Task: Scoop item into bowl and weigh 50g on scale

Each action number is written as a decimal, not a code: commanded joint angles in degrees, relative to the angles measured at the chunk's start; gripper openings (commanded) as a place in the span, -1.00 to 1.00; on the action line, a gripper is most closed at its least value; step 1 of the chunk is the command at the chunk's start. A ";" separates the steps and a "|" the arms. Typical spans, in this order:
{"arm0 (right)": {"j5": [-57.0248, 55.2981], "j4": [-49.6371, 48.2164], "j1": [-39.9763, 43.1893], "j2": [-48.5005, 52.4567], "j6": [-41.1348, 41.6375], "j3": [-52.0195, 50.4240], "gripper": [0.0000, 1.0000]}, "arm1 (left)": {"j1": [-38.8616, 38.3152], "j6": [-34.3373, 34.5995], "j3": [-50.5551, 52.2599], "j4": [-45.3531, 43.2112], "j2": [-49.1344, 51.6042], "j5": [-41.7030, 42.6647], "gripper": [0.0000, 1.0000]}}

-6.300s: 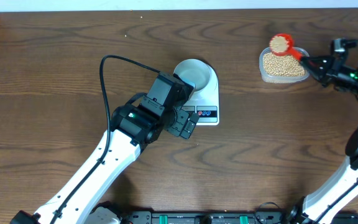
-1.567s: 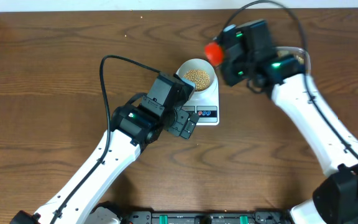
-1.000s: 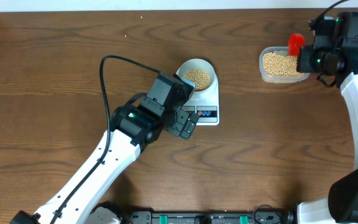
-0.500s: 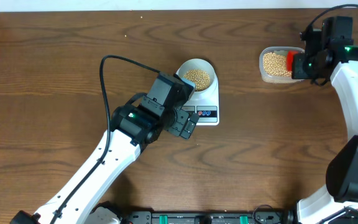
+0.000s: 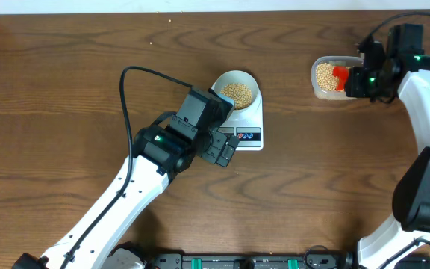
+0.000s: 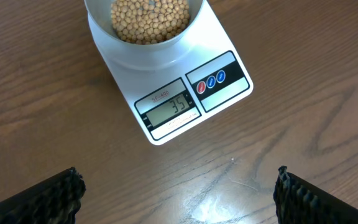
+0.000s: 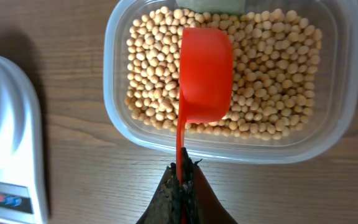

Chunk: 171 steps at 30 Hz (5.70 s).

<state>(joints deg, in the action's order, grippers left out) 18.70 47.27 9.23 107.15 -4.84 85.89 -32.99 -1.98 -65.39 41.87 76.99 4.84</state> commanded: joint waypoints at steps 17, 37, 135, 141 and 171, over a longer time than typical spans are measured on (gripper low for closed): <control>31.87 0.11 10.62 9.05 -1.66 0.87 -0.98 | 0.35 -0.79 0.24 0.13 0.11 0.52 0.99; 44.81 1.51 21.59 9.07 -4.28 0.90 -0.98 | 0.35 -0.81 0.24 0.13 0.11 0.55 0.99; 11.41 0.31 -25.83 -1.53 -2.16 6.75 -0.98 | 0.35 -0.79 0.24 0.13 0.11 0.55 0.99; 10.25 0.31 -25.86 -1.53 -5.11 6.75 -0.98 | 0.35 -0.79 0.24 0.13 0.11 0.55 0.99; 13.35 -0.63 -25.68 -1.53 -6.43 6.75 -0.98 | 0.35 -0.79 0.24 0.13 0.11 0.55 0.99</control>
<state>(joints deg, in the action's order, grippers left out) 31.07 46.83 -16.36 106.87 -9.54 91.35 -32.99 -1.98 -65.36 41.87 76.99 4.84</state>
